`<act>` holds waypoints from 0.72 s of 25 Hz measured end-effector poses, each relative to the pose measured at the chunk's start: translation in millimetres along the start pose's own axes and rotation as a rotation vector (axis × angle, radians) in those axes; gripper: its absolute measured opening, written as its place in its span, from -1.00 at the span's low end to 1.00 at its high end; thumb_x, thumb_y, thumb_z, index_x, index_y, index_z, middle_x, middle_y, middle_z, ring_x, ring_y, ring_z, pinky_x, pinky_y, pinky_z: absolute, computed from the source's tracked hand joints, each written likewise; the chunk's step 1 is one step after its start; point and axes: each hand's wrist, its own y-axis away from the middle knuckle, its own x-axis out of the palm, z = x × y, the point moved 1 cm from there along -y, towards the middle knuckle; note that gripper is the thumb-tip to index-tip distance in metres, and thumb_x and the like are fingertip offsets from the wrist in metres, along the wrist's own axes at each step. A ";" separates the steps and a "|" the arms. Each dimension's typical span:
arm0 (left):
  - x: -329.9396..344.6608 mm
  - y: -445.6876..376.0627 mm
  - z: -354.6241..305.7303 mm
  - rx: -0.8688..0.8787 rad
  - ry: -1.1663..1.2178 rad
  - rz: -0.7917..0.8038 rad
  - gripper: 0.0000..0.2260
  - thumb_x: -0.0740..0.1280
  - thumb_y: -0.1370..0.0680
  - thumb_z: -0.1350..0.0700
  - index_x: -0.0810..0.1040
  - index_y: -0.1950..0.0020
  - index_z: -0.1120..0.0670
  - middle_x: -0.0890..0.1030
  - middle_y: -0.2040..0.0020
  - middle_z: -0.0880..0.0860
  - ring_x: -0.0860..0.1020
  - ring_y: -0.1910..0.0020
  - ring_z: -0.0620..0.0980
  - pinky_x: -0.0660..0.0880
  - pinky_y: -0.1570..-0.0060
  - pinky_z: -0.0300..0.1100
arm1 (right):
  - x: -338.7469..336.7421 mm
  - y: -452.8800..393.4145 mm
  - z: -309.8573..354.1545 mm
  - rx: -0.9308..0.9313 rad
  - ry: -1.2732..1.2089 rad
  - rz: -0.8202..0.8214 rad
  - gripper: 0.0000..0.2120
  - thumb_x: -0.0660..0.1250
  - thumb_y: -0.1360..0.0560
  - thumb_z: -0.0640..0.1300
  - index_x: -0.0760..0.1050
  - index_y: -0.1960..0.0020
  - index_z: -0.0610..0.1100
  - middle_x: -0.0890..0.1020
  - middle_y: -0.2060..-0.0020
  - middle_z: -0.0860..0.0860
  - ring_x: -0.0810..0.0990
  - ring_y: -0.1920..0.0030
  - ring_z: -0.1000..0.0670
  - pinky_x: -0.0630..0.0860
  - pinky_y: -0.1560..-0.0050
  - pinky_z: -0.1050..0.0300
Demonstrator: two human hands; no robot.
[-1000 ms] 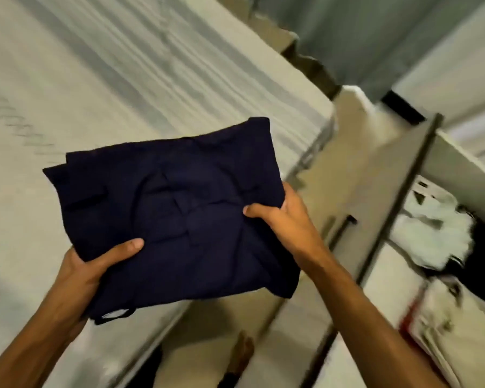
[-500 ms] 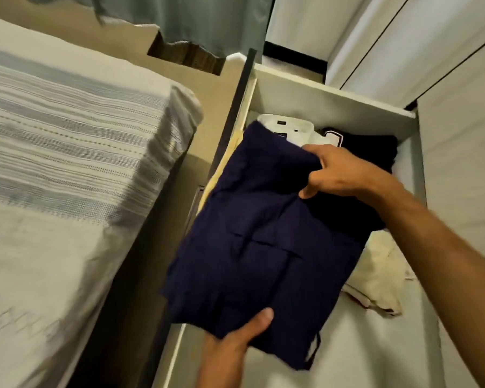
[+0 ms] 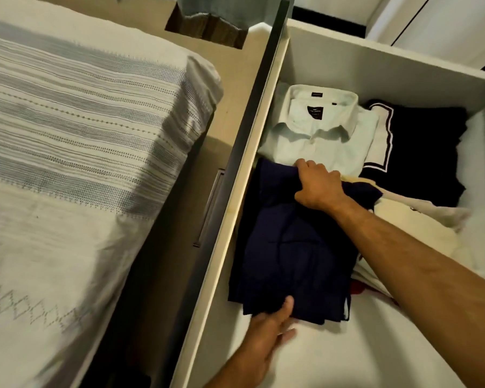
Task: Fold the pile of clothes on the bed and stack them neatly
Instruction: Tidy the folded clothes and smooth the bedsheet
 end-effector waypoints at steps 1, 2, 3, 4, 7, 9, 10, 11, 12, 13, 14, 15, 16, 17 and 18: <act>-8.5 2.5 0.5 0.010 -0.103 -0.091 -0.23 0.60 -0.14 -0.42 0.68 -0.17 0.03 0.77 0.02 -0.06 0.73 -0.02 -0.09 0.62 -0.06 -0.16 | -0.5 5.4 -3.2 0.007 -0.004 -0.021 -0.37 0.41 -0.45 -0.16 0.28 -0.47 -0.11 0.48 -0.32 -0.13 0.46 -0.31 -0.23 0.42 -0.28 -0.31; -15.4 7.9 -0.7 0.041 -0.208 -0.207 -0.09 0.54 0.06 -0.56 0.70 -0.06 0.04 0.77 0.13 -0.08 0.73 0.06 -0.10 0.58 0.00 -0.19 | -2.7 10.8 -5.7 0.025 -0.061 -0.066 -0.36 0.41 -0.47 -0.17 0.27 -0.49 -0.11 0.48 -0.34 -0.14 0.46 -0.32 -0.23 0.43 -0.28 -0.30; -21.7 17.5 -8.0 0.081 -0.306 -0.268 -0.07 0.50 0.11 -0.60 0.67 0.00 0.04 0.74 0.20 -0.11 0.70 0.11 -0.11 0.52 0.04 -0.20 | -7.1 16.6 -6.4 0.037 -0.167 -0.148 -0.40 0.40 -0.51 -0.14 0.28 -0.50 -0.11 0.49 -0.35 -0.14 0.47 -0.33 -0.23 0.45 -0.28 -0.29; -23.1 35.7 -19.2 0.112 -0.344 -0.276 -0.19 0.55 -0.03 -0.53 0.60 -0.02 0.03 0.70 0.21 -0.14 0.64 0.13 -0.16 0.47 0.03 -0.21 | -14.6 22.6 -3.9 0.036 -0.303 -0.267 -0.49 0.36 -0.57 -0.09 0.32 -0.48 -0.10 0.51 -0.33 -0.13 0.49 -0.32 -0.21 0.46 -0.28 -0.27; -28.3 94.9 -67.5 0.154 -0.464 -0.178 -0.76 0.42 -0.60 -0.16 0.51 -0.17 -0.09 0.60 0.01 -0.17 0.54 0.05 -0.25 0.43 0.04 -0.31 | -57.9 37.6 33.7 -0.072 -0.604 -0.661 -0.70 0.20 -0.67 0.00 0.45 -0.33 -0.10 0.59 -0.22 -0.05 0.54 -0.24 -0.08 0.48 -0.28 -0.08; -35.5 133.4 -106.5 0.266 -0.476 0.055 -0.81 0.39 -0.62 -0.14 0.58 -0.22 -0.19 0.67 -0.11 -0.15 0.61 -0.09 -0.24 0.49 -0.09 -0.34 | -90.5 47.1 81.5 -0.178 -0.642 -0.742 -0.75 0.16 -0.68 -0.01 0.51 -0.22 -0.10 0.61 -0.13 -0.03 0.53 -0.18 -0.05 0.41 -0.19 0.09; -46.6 150.5 -128.5 0.380 -0.439 0.125 -0.81 0.39 -0.63 -0.11 0.59 -0.23 -0.18 0.69 -0.14 -0.12 0.64 -0.14 -0.20 0.53 -0.18 -0.27 | -100.4 51.4 114.3 -0.254 -0.617 -0.717 -0.76 0.16 -0.68 -0.01 0.53 -0.17 -0.11 0.61 -0.10 -0.03 0.53 -0.15 -0.05 0.39 -0.14 0.11; -64.0 169.2 -152.6 0.498 -0.375 0.130 -0.81 0.38 -0.65 -0.05 0.60 -0.26 -0.11 0.70 -0.15 -0.06 0.66 -0.15 -0.14 0.56 -0.22 -0.20 | -106.3 56.5 155.0 -0.334 -0.579 -0.658 -0.75 0.16 -0.68 0.00 0.54 -0.14 -0.11 0.61 -0.07 -0.05 0.53 -0.12 -0.05 0.38 -0.11 0.10; -80.3 179.2 -174.0 0.597 -0.306 0.086 -0.81 0.36 -0.66 0.02 0.60 -0.27 -0.02 0.71 -0.15 0.00 0.67 -0.16 -0.07 0.58 -0.21 -0.16 | -107.0 58.8 187.6 -0.398 -0.546 -0.595 -0.76 0.17 -0.69 -0.01 0.56 -0.11 -0.11 0.60 -0.05 -0.05 0.53 -0.09 -0.05 0.39 -0.10 0.08; -101.5 186.9 -196.0 0.667 -0.229 0.013 -0.82 0.34 -0.67 0.07 0.60 -0.26 0.05 0.72 -0.13 0.03 0.68 -0.15 -0.03 0.57 -0.18 -0.14 | -105.5 61.9 222.8 -0.459 -0.520 -0.528 -0.78 0.19 -0.69 -0.02 0.56 -0.09 -0.11 0.60 -0.02 -0.05 0.53 -0.07 -0.05 0.41 -0.10 0.06; -130.7 194.6 -216.2 0.710 -0.148 -0.070 -0.82 0.33 -0.68 0.07 0.60 -0.25 0.07 0.73 -0.11 0.03 0.68 -0.14 0.00 0.58 -0.16 -0.10 | -98.4 64.8 260.9 -0.523 -0.500 -0.461 -0.80 0.21 -0.69 -0.04 0.56 -0.07 -0.10 0.59 0.00 -0.04 0.54 -0.05 -0.05 0.42 -0.09 0.06; -163.0 201.7 -232.6 0.723 -0.071 -0.149 -0.82 0.33 -0.67 0.06 0.60 -0.25 0.07 0.74 -0.10 0.01 0.68 -0.14 0.01 0.58 -0.17 -0.06 | -89.9 69.0 300.3 -0.569 -0.470 -0.384 -0.82 0.22 -0.69 -0.05 0.56 -0.08 -0.10 0.58 0.00 -0.03 0.54 -0.05 -0.05 0.41 -0.08 0.08; -192.3 204.3 -243.2 0.713 -0.004 -0.214 -0.82 0.33 -0.67 0.05 0.60 -0.23 0.05 0.74 -0.09 -0.01 0.69 -0.12 0.01 0.58 -0.17 -0.05 | -80.3 70.9 330.7 -0.591 -0.438 -0.307 -0.83 0.23 -0.69 -0.05 0.56 -0.10 -0.09 0.59 -0.02 -0.03 0.55 -0.07 -0.05 0.42 -0.09 0.09; -226.4 205.9 -249.5 0.702 0.064 -0.282 -0.84 0.32 -0.68 0.04 0.59 -0.22 0.02 0.74 -0.08 -0.03 0.69 -0.09 0.00 0.59 -0.16 -0.05 | -70.8 74.8 364.5 -0.609 -0.396 -0.230 -0.84 0.23 -0.70 -0.04 0.55 -0.12 -0.07 0.60 -0.05 -0.04 0.55 -0.07 -0.04 0.45 -0.10 0.09; -268.5 209.1 -252.3 0.696 0.140 -0.347 -0.86 0.31 -0.68 0.04 0.59 -0.20 0.00 0.73 -0.07 -0.05 0.69 -0.08 -0.02 0.60 -0.13 -0.07 | -57.6 77.9 405.8 -0.643 -0.358 -0.160 -0.85 0.24 -0.70 -0.05 0.56 -0.12 -0.07 0.61 -0.05 -0.03 0.57 -0.06 -0.03 0.50 -0.11 0.06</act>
